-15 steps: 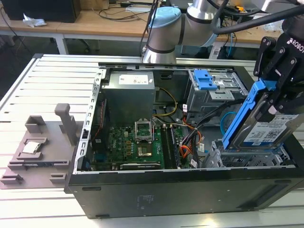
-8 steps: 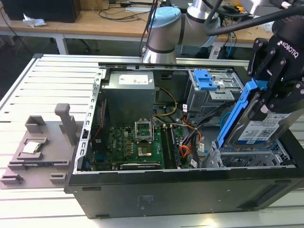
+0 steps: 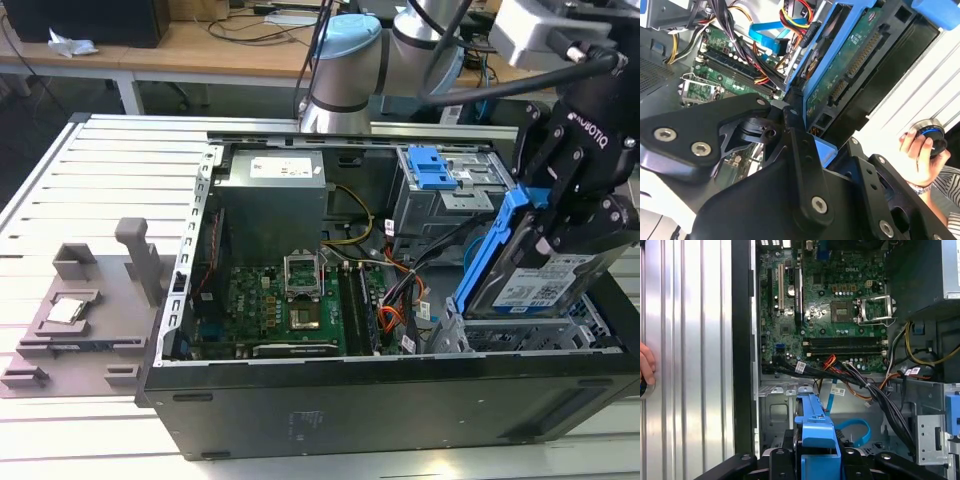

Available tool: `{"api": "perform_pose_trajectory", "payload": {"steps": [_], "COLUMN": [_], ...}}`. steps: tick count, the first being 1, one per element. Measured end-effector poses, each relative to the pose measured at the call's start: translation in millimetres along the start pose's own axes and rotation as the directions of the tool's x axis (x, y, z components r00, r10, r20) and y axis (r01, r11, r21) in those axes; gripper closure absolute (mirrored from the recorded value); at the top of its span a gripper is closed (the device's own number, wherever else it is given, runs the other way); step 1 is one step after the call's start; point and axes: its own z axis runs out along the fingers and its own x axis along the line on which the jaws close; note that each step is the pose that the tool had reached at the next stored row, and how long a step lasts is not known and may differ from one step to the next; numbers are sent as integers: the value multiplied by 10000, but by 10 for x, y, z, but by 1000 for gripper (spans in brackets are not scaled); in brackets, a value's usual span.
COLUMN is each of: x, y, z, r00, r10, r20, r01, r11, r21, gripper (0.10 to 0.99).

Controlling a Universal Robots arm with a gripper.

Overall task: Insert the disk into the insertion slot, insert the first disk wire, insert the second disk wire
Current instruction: 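Insert the disk into the insertion slot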

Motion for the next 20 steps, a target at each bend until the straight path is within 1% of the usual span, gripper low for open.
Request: {"api": "perform_pose_trajectory", "payload": {"steps": [4, 10, 13, 20], "x": [0, -1, -1, -1], "y": [-2, -8, -9, -9], "z": [73, 212, 245, 253], "r00": [10000, 10000, 10000, 10000], "r10": [0, 1, 1, 0], "r20": [-1, 0, -2, 3], "r01": [0, -1, -1, 0], "r11": [10000, 10000, 10000, 10000], "r21": [0, 0, 0, -1], "gripper": [722, 722, 722, 722]}}
